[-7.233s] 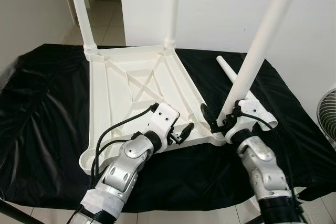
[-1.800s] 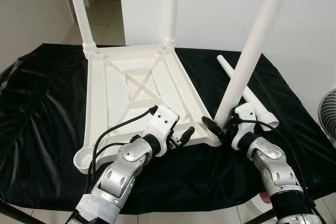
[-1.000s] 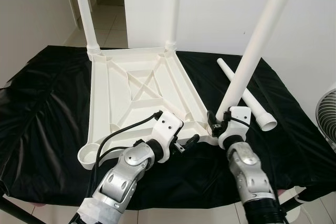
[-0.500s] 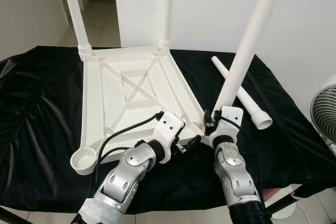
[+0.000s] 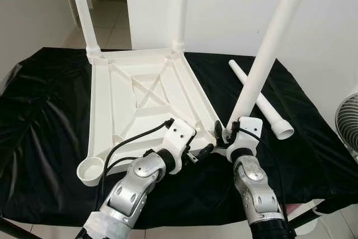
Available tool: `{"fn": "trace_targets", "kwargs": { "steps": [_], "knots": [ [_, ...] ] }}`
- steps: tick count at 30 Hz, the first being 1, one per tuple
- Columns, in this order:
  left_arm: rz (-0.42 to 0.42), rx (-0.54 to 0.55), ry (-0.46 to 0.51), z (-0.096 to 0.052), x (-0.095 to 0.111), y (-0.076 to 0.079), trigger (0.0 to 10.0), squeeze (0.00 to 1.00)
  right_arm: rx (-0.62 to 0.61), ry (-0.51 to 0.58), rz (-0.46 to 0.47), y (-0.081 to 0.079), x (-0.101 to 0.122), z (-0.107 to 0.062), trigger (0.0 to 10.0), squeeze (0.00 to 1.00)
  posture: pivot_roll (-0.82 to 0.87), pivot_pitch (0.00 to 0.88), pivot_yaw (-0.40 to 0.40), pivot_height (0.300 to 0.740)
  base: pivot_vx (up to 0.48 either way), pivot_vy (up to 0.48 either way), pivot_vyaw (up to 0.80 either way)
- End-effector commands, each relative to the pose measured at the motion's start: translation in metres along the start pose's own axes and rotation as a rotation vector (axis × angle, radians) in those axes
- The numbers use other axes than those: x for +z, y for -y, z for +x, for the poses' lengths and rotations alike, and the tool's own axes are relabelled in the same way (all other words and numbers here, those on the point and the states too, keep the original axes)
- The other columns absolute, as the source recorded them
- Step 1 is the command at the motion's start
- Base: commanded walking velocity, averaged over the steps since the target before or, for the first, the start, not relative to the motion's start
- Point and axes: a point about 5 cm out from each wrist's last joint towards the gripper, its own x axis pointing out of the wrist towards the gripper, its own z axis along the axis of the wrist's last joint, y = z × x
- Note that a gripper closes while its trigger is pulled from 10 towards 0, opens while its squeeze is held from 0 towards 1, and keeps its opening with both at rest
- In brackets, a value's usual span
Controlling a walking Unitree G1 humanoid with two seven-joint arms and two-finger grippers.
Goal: Building children table
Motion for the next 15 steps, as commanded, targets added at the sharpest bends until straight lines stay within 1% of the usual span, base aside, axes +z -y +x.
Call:
{"fn": "trace_targets", "kwargs": {
  "steps": [1, 3, 4, 5, 6, 7, 9, 13, 14, 15],
  "knots": [
    [-0.01, -0.011, 0.0, -0.001, 0.0, 0.002, 10.0, 0.0, 0.011, 0.028, 0.007, 0.008, 0.004, -0.004, 10.0, 1.0, -0.02, 0.05, -0.03, 0.74, 0.0, 0.0, 0.0],
    [-0.01, -0.01, -0.002, -0.003, 0.0, 0.002, 10.0, 0.0, 0.017, 0.052, -0.001, 0.017, 0.008, -0.011, 10.0, 1.0, -0.03, 0.054, -0.028, 0.74, 0.0, 0.0, 0.0],
    [-0.01, -0.01, -0.002, -0.003, 0.0, 0.002, 10.0, 0.0, 0.017, 0.052, -0.001, 0.017, 0.008, -0.011, 10.0, 1.0, -0.03, 0.054, -0.028, 0.74, 0.0, 0.0, 0.0],
    [-0.009, -0.01, -0.004, -0.003, 0.0, 0.002, 10.0, 0.0, 0.028, 0.056, -0.007, 0.02, 0.009, -0.016, 10.0, 1.0, -0.03, 0.057, -0.027, 0.74, 0.0, 0.0, 0.0],
    [-0.01, -0.01, -0.005, -0.003, 0.0, 0.001, 10.0, 0.0, 0.04, 0.053, -0.011, 0.021, 0.009, -0.022, 10.0, 0.02, -0.03, 0.059, -0.024, 0.74, 0.0, 0.0, 0.0],
    [-0.01, -0.01, -0.005, -0.003, 0.0, 0.001, 10.0, 0.0, 0.04, 0.053, -0.011, 0.021, 0.009, -0.022, 10.0, 0.02, -0.03, 0.059, -0.024, 0.74, 0.0, 0.0, 0.0],
    [-0.009, -0.011, -0.007, -0.003, 0.0, 0.001, 10.0, 0.0, 0.06, 0.051, -0.01, 0.02, 0.009, -0.029, 10.0, 0.0, -0.03, 0.061, -0.022, 0.74, 0.0, 0.0, 0.0],
    [-0.009, -0.011, -0.007, -0.003, 0.0, 0.001, 10.0, 0.0, 0.07, 0.052, -0.005, 0.02, 0.009, -0.033, 10.0, 0.0, -0.03, 0.061, -0.022, 0.74, 0.0, 0.0, 0.0],
    [-0.008, -0.015, -0.009, -0.003, -0.001, 0.002, 10.0, 0.0, 0.085, 0.038, -0.014, 0.021, 0.005, -0.043, 10.0, 0.0, -0.04, 0.069, -0.018, 0.74, 0.0, 0.0, 0.0],
    [-0.008, -0.015, -0.009, -0.003, -0.001, 0.002, 10.0, 0.0, 0.085, 0.038, -0.014, 0.021, 0.005, -0.043, 10.0, 0.0, -0.04, 0.069, -0.018, 0.74, 0.0, 0.0, 0.0]
  ]
}}
